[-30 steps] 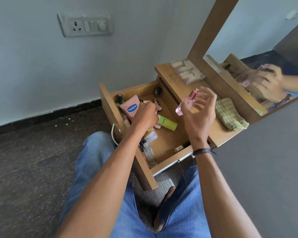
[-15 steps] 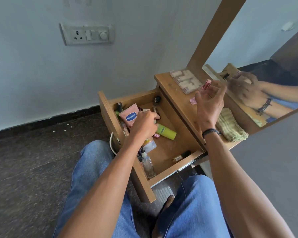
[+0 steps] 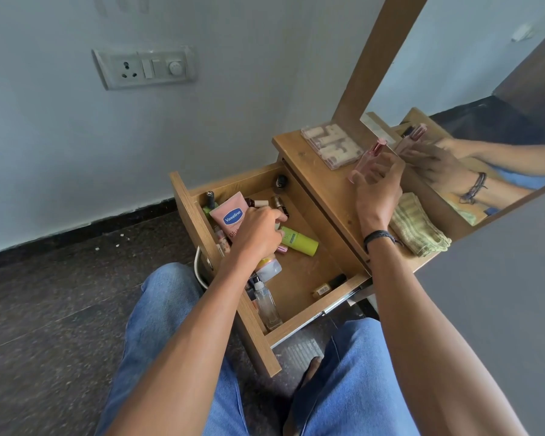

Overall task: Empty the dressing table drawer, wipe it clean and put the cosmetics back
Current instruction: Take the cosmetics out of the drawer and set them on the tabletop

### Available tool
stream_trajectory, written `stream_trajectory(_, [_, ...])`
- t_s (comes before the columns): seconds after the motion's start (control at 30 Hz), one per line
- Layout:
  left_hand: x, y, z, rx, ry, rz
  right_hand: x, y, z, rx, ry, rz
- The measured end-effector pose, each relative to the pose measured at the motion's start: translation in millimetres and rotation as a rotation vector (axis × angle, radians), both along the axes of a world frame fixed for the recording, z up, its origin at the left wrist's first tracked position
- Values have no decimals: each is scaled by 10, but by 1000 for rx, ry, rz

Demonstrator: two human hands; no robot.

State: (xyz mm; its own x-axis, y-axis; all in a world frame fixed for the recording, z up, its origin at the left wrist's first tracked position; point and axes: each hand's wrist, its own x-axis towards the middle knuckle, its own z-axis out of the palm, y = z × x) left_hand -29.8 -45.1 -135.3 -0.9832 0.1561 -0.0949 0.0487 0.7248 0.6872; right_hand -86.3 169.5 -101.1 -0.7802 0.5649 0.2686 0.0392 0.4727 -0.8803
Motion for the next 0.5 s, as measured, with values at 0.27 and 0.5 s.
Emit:
stream_trajectory(0.27, [-3,-7,-1,11,-1,4,-1,-40,2,71,-60,-37])
stream_trajectory(0.5, [-9,14,-36,10,5,5,-138,-45,0,112,-122,-135])
